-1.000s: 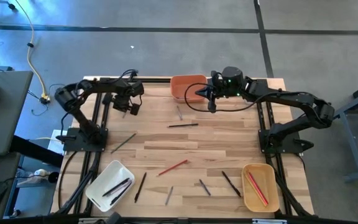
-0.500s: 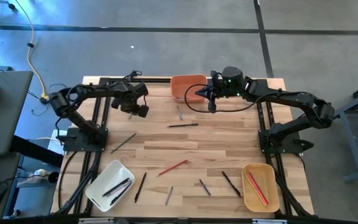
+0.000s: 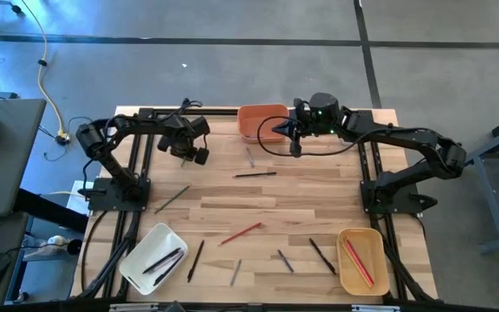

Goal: Sort crayons/erasers/pens/pencils in bins
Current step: Put the gray crayon into the orange bin

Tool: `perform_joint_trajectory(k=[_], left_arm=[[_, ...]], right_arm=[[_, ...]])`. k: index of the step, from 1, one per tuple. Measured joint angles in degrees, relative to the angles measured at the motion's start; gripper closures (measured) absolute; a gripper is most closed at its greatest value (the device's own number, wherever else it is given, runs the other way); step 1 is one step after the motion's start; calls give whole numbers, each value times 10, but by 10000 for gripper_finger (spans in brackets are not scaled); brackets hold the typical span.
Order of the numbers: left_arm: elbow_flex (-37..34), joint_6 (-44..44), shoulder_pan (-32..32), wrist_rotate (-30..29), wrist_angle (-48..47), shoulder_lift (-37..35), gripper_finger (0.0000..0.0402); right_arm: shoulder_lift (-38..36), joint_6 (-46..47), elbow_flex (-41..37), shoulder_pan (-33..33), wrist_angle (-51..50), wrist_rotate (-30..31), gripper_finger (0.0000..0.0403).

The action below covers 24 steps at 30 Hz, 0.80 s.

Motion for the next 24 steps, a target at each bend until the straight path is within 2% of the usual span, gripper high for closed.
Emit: perform_joint_trajectory(k=[7,14,24], left_arm=[[0,41,2,9,6,0,390],[-6,63,1,7,14,-19,389],[-6,107,-5,27,43,-126,393]], right_arm=[[0,0,0,0,0,0,401],[0,-1,0,0,7,1,401],[0,15,0,0,10,7,401]])
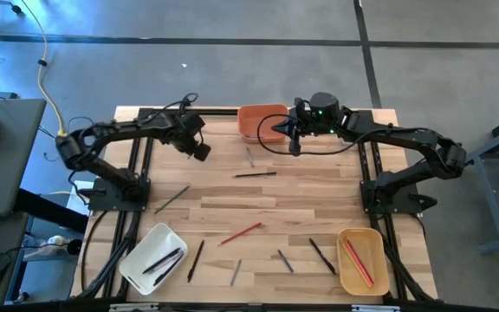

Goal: Sort crayons/erasers/pens/pencils in bins
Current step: Put the gray crayon into the orange bin

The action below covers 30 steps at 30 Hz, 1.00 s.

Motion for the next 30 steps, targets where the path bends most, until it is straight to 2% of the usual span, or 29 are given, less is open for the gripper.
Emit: perform_joint_trajectory(k=[4,9,16,24,30], left_arm=[[0,-29,-6,33,79,-51,393],[1,-86,-24,79,260,-88,394],[4,-143,-35,84,478,-50,394],[124,-88,-48,104,489,82,394],[242,-32,-49,112,421,182,394]], right_arm=[[-9,15,0,0,3,3,401],[-45,39,0,0,5,57,401],[-103,51,0,0,3,107,401],[-142,89,0,0,2,144,401],[-149,125,0,0,-6,151,401]])
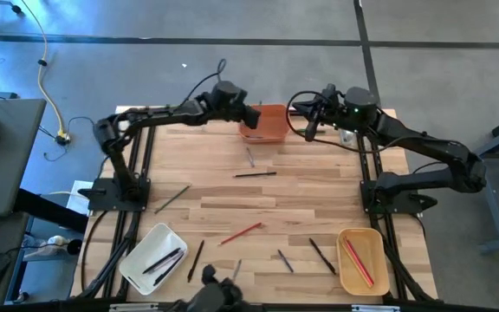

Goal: Sort crayons/erasers/pens/pencils in bins
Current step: Put the gray crayon into the orange bin

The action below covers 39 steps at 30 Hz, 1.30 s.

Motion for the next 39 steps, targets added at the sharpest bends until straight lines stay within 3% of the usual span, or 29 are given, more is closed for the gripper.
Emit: perform_joint_trajectory(k=[7,12,25,35,39], left_arm=[[145,73,-2,-27,-128,109,394],[198,138,-2,-47,-203,166,394],[207,163,4,-52,-246,223,391],[207,165,7,-64,-240,216,323],[206,181,8,-61,-241,189,315]], right_arm=[[0,30,0,0,1,0,401],[0,30,0,7,7,0,401],[0,26,0,47,11,37,401],[0,25,0,54,11,93,401],[0,25,0,54,8,106,401]])
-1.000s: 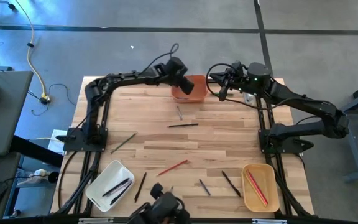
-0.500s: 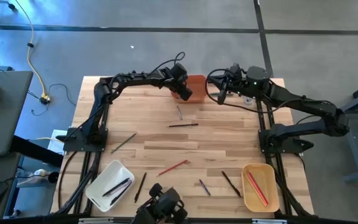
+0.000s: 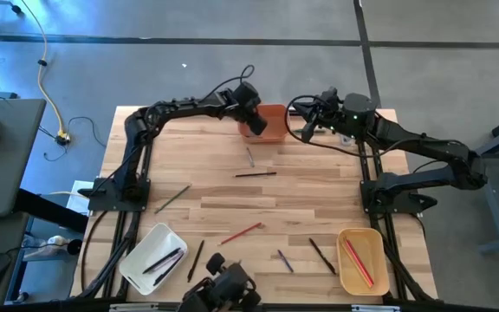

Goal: Sort crayons/erasers/pens/pencils in bins
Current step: Put the gray crayon into the orange bin

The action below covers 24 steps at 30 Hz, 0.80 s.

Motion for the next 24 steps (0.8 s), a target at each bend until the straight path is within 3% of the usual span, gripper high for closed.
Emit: perform_joint_trajectory(k=[5,8,15,20,24], left_arm=[[-21,-3,-15,-36,12,-61,352],[-76,-4,-30,-44,57,-102,387],[-273,-118,-80,-101,214,-232,391],[-419,-152,-130,-159,335,-350,400],[-519,-156,-167,-171,409,-435,399]], right_arm=[[0,-3,0,0,-7,0,401],[0,-6,0,0,-25,0,401],[0,-7,0,15,-87,-4,401],[2,-11,0,30,-119,-17,401],[11,-6,1,44,-110,-37,401]])
